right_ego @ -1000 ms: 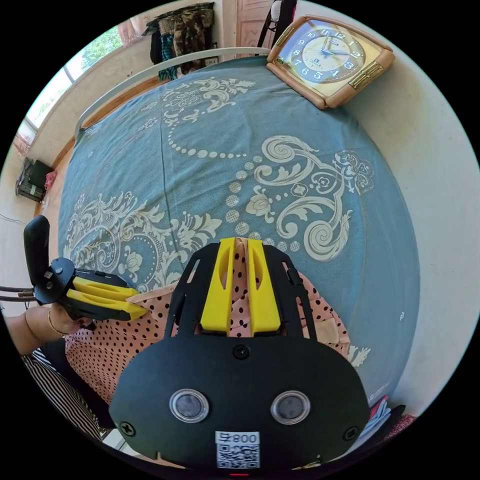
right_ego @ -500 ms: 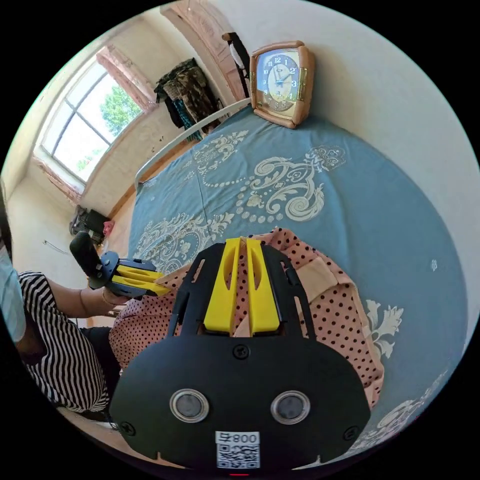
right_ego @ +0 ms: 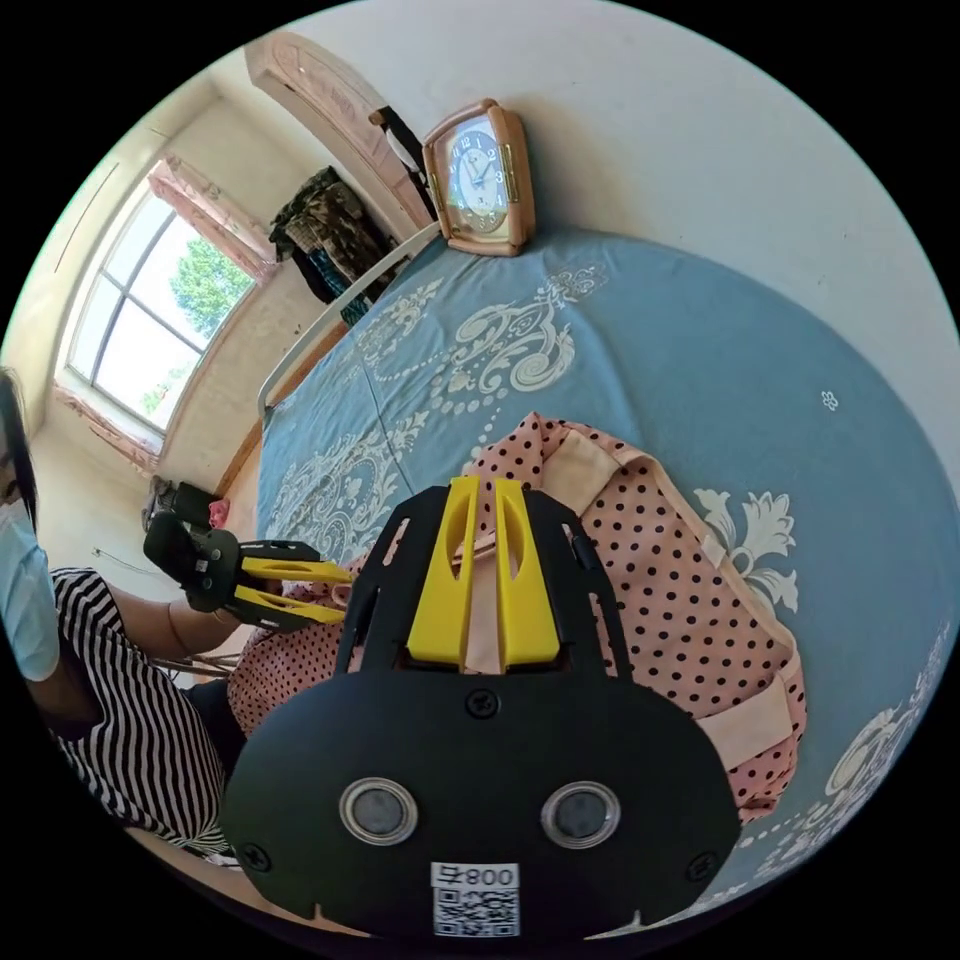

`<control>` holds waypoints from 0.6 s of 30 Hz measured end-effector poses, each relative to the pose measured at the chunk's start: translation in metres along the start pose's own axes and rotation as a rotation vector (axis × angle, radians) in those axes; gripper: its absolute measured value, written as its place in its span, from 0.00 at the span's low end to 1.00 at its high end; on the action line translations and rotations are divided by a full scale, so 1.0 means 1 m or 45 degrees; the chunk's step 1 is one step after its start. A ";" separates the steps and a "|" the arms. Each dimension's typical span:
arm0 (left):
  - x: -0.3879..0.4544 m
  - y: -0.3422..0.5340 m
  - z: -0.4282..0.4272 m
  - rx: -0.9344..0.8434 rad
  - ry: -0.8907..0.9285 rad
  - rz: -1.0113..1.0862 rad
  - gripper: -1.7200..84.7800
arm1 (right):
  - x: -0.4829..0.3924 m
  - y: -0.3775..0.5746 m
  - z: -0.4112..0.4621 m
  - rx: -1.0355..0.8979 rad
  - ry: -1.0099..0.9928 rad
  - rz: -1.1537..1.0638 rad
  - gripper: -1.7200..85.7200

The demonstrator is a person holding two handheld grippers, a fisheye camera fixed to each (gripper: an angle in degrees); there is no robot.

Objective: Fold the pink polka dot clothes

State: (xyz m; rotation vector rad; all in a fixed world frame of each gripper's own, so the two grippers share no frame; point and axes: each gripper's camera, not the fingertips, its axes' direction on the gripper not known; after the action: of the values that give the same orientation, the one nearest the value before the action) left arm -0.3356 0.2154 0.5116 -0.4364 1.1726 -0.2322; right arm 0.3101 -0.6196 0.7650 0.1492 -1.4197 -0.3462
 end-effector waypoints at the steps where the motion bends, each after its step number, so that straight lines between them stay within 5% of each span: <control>1: 0.001 0.003 -0.004 0.041 0.033 -0.005 0.11 | -0.006 -0.001 0.002 -0.009 0.007 -0.020 0.03; 8: 0.000 0.012 0.025 -0.055 -0.005 -0.053 0.04 | -0.001 -0.018 0.045 -0.242 0.035 0.025 0.02; 18: -0.009 0.041 0.021 0.025 -0.016 -0.084 0.02 | -0.033 -0.002 -0.011 -0.132 0.078 -0.014 0.02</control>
State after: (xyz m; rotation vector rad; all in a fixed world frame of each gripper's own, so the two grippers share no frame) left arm -0.3216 0.2598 0.5081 -0.4590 1.1440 -0.2978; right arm 0.3165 -0.6121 0.7312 0.0826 -1.3377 -0.4200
